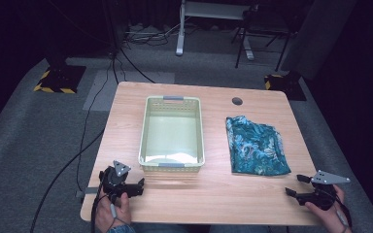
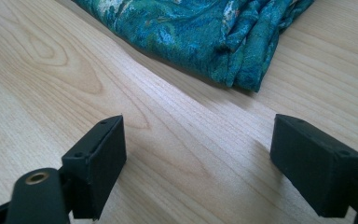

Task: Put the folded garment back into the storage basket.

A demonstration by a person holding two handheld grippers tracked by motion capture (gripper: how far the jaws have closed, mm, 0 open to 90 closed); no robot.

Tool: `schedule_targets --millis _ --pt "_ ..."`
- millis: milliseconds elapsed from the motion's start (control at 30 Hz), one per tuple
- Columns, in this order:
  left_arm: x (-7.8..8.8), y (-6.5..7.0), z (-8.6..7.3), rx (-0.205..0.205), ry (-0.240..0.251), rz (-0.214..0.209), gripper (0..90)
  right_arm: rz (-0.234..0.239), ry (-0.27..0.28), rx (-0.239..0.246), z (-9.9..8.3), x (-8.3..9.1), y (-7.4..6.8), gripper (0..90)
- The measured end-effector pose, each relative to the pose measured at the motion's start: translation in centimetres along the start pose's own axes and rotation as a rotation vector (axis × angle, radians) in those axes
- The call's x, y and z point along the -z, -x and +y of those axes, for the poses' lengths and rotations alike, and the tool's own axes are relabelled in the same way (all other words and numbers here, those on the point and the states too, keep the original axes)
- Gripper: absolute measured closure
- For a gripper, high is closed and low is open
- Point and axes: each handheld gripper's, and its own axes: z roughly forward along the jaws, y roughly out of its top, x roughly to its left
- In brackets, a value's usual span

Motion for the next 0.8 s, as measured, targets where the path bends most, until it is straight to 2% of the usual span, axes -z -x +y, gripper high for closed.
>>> schedule_targets --millis 800 --pt "0.0 -0.01 0.01 -0.001 0.0 -0.001 0.3 -0.017 -0.004 -0.007 0.09 -0.01 -0.08 13.9"
